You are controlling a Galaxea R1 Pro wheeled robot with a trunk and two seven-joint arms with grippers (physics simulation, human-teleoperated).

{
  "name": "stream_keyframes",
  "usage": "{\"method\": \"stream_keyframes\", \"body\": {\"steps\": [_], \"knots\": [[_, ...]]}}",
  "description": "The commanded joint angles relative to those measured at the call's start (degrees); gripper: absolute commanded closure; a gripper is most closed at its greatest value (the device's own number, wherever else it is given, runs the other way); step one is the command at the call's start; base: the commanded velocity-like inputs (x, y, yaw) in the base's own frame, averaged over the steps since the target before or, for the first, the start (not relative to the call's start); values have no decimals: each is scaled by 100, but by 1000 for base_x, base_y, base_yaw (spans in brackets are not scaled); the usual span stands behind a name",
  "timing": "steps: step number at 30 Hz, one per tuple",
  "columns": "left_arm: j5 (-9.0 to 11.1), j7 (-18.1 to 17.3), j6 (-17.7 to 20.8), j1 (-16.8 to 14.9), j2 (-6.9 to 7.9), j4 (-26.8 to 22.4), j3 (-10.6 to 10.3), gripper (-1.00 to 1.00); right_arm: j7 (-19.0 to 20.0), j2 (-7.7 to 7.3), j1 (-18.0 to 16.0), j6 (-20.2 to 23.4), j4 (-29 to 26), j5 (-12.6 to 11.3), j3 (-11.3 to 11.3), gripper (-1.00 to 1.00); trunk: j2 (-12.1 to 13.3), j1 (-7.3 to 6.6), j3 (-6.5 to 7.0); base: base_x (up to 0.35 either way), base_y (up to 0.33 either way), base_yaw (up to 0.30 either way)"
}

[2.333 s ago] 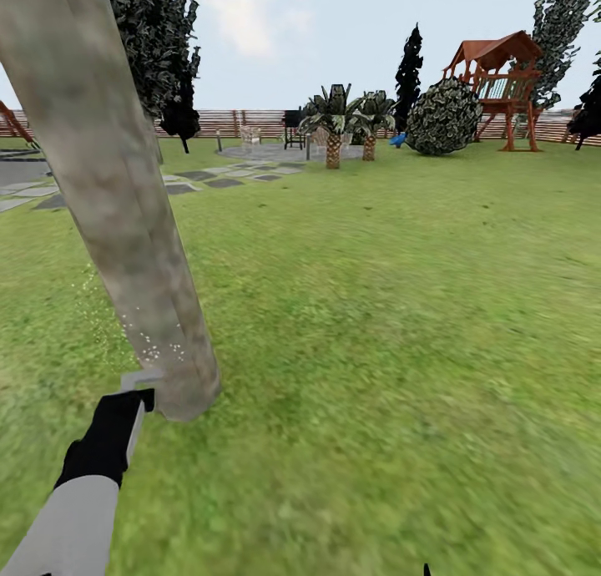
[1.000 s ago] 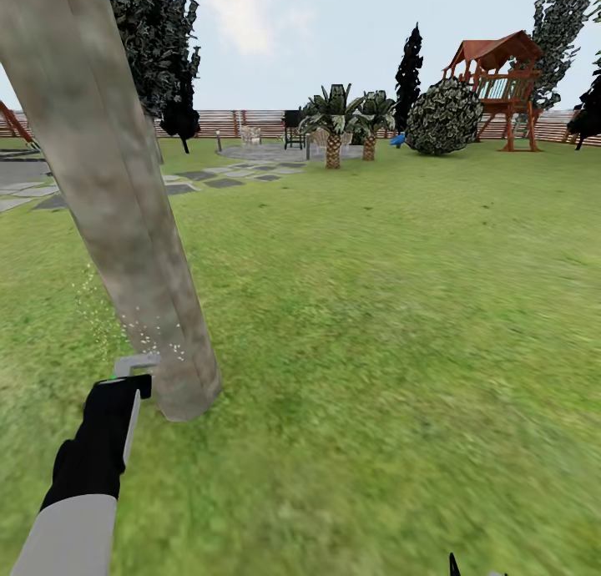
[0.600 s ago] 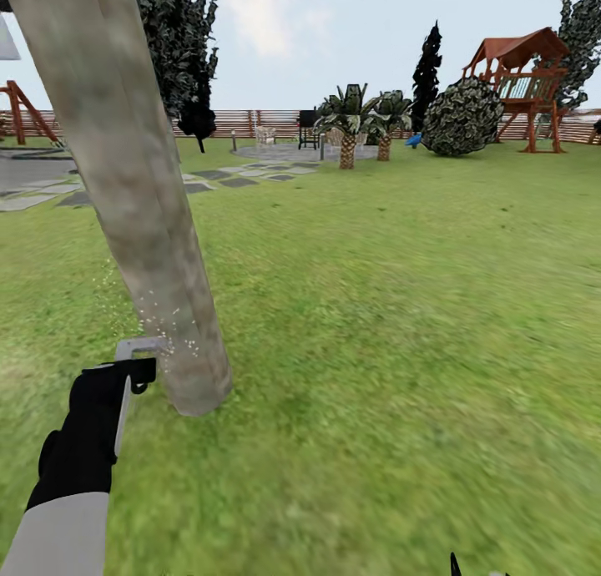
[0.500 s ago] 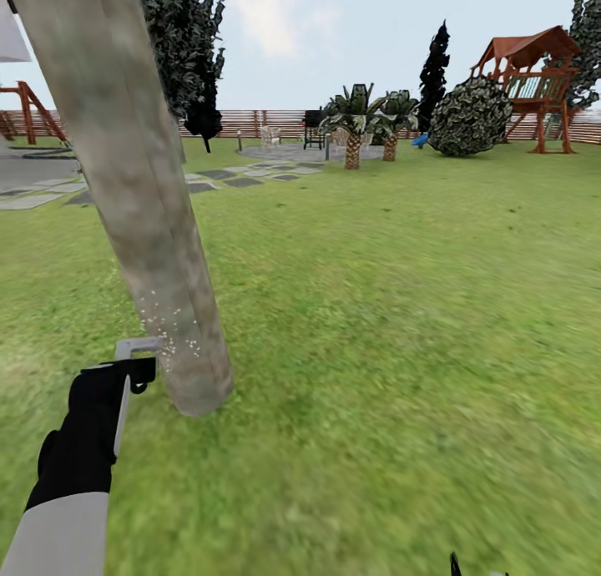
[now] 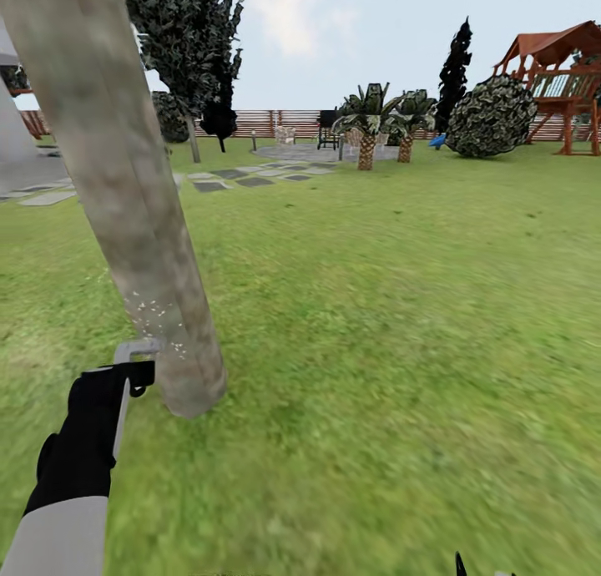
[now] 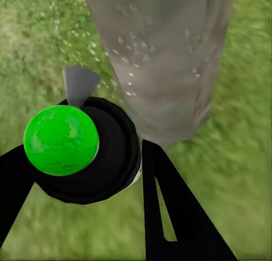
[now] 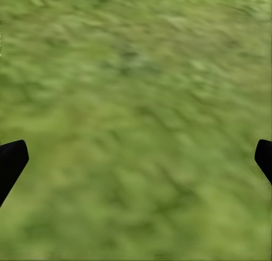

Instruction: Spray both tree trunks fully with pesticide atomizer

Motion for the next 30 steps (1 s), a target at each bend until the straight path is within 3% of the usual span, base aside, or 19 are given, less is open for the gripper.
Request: {"method": "stream_keyframes", "body": {"steps": [1,4,7,12,20,24,26,30], "knots": [[-4,1,-7,11,-7,8,-35,100,0,0,0,0,1,0,1,-100,0,0,0,0,-272,273],[12,14,-60,46,-29,147,-55,100,0,0,0,0,3,0,1,-100,0,0,0,0,-272,274],[4,16,-129,83,-24,836,-29,100,0,0,0,0,3,0,1,-100,0,0,1,0,-272,274],[4,148,-696,86,19,1551,2,100,0,0,0,0,2,0,-1,-100,0,0,2,0,-272,162],[4,348,-904,95,29,1783,5,100,0,-65,0,-7,3,9,1,-100,0,0,2,62,-271,5],[50,357,-1587,95,-16,1938,12,100,0,-62,0,-7,11,9,1,-100,0,0,2,184,-240,0],[40,385,-1905,89,-38,2381,-12,100,0,-62,0,-5,11,9,1,-100,0,0,2,217,-216,0],[20,393,-1979,72,12,2661,3,100,0,-62,0,-2,18,9,7,-100,0,0,2,226,-209,0]]}}
